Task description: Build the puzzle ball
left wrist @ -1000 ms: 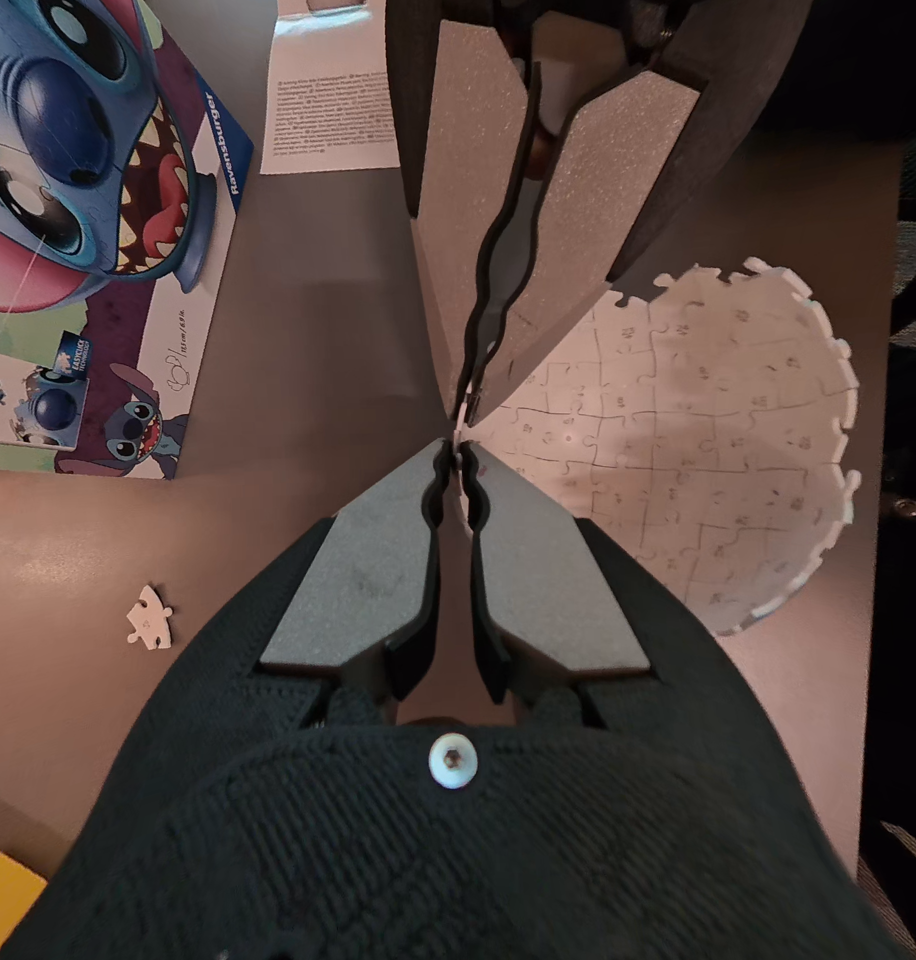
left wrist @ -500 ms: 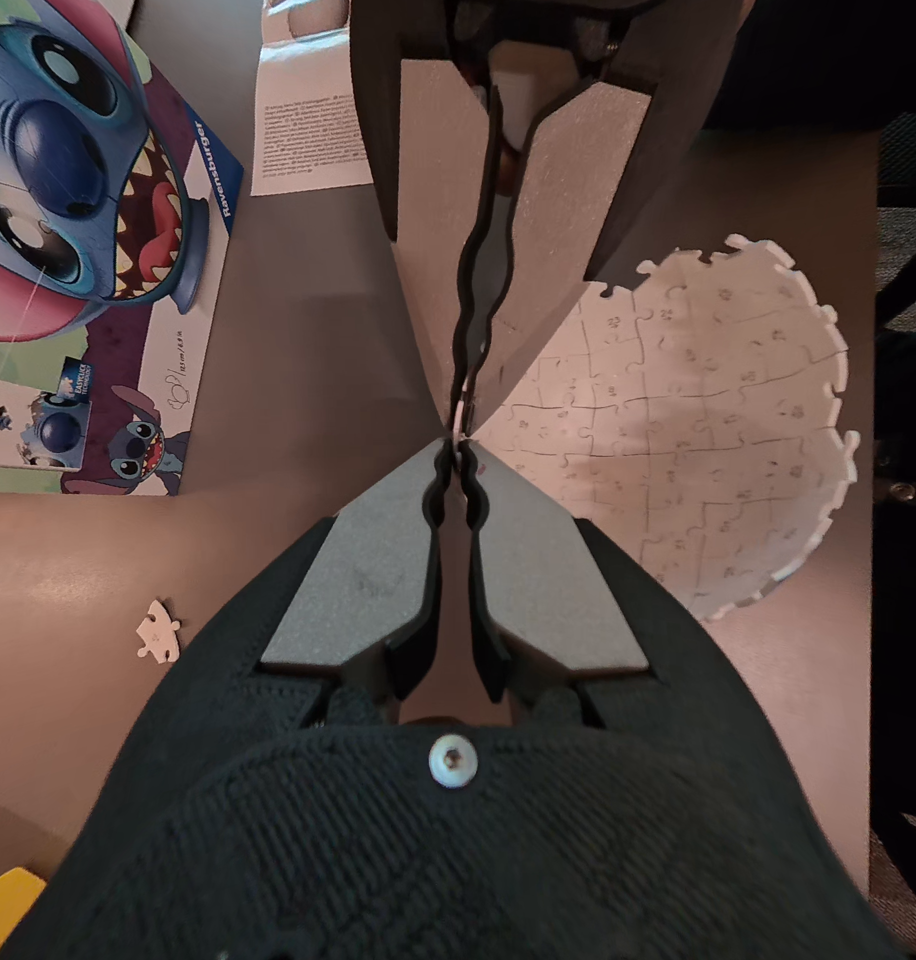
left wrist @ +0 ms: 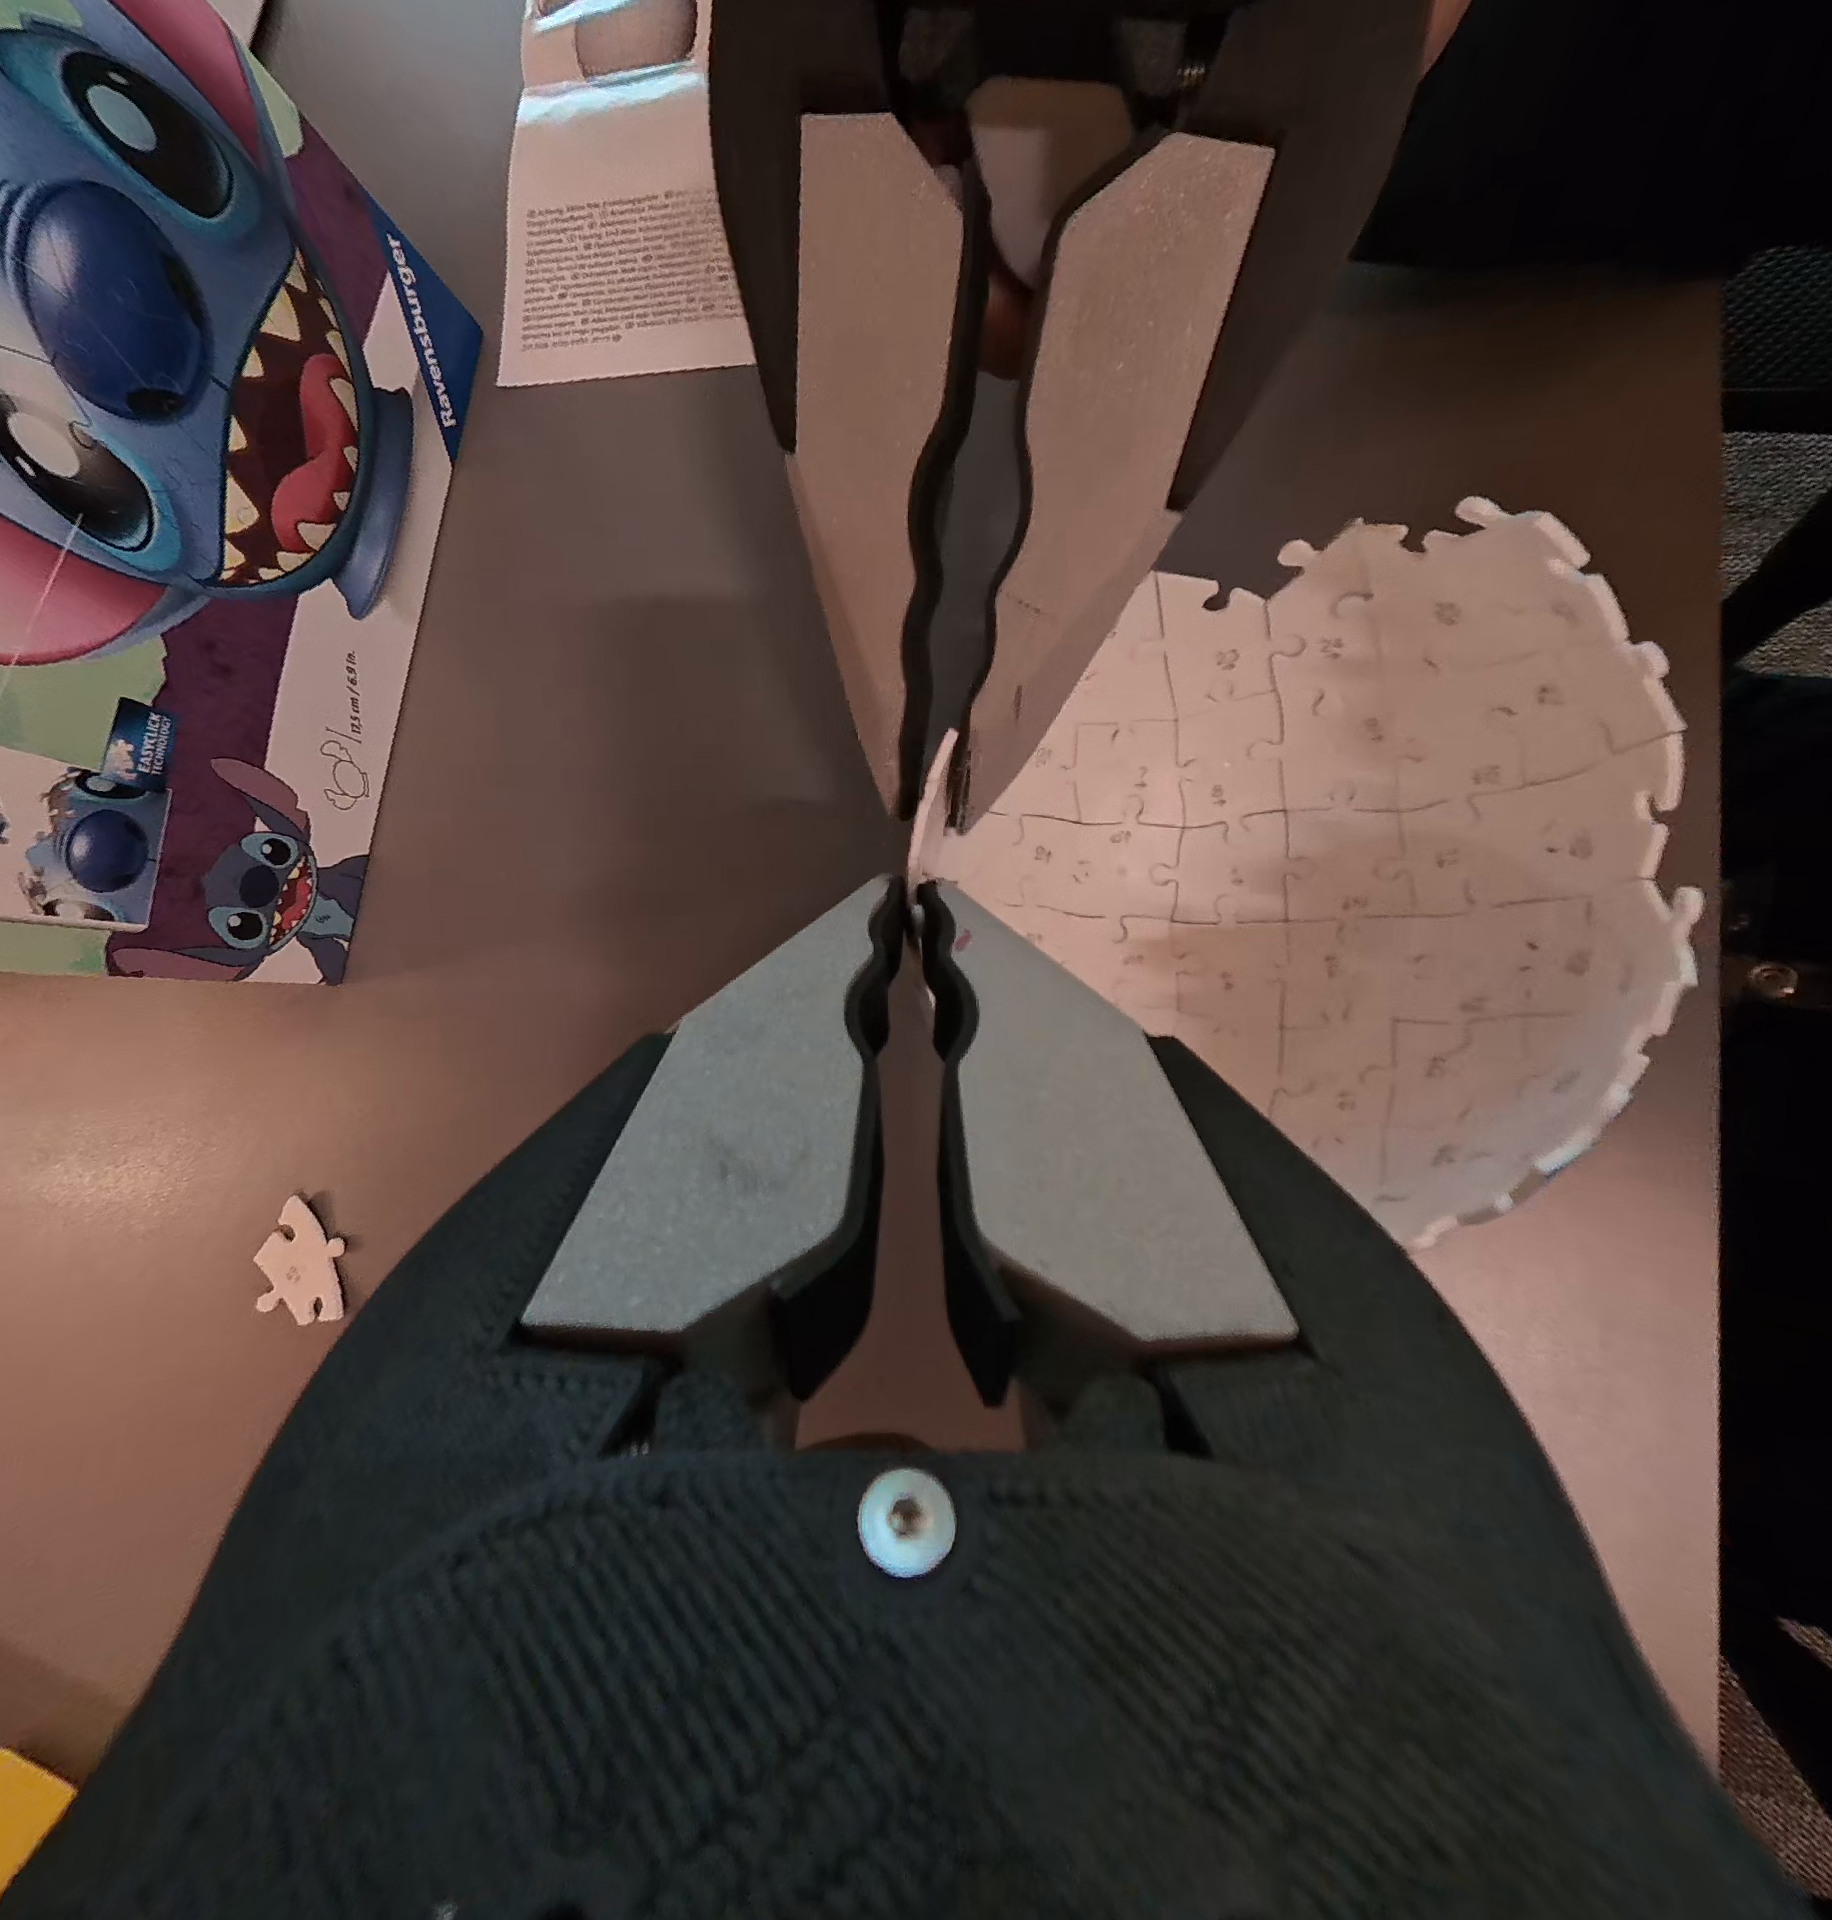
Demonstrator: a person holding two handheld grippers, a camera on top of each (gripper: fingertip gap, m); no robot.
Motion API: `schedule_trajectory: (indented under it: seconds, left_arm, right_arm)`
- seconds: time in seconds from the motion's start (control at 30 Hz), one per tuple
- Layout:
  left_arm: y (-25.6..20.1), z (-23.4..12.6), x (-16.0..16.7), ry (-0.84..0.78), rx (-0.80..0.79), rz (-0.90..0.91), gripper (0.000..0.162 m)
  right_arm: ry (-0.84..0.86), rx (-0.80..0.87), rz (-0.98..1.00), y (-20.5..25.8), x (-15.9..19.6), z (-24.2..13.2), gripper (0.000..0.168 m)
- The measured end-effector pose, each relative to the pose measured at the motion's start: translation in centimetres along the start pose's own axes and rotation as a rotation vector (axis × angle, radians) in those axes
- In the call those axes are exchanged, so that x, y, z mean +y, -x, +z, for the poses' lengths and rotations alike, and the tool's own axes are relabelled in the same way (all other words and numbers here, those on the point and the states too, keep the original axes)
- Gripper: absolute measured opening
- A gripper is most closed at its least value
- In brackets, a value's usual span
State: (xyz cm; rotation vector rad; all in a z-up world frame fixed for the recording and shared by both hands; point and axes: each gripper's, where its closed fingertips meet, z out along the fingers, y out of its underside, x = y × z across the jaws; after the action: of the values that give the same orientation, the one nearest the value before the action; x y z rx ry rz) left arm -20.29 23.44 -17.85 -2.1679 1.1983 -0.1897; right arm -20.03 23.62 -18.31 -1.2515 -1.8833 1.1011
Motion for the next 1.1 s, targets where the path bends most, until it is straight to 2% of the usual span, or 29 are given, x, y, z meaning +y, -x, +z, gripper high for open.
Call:
schedule_trajectory:
  seconds: [0.33,0.83,1.1]
  left_arm:
    - [-0.13,0.07,-0.16,0.006,-0.003,0.003,0.001]
    - [-0.31,0.11,-0.4,0.02,-0.023,0.018,0.001]
    - [-0.44,-0.13,-0.56,0.038,-0.048,0.035,0.001]
  right_arm:
    - [0.019,-0.031,-0.006,0.35,0.21,-0.16,0.001]
    - [0.032,-0.065,0.032,0.5,0.46,-0.27,0.014]
    - [0.182,-0.002,-0.051,0.6,0.78,0.34,0.005]
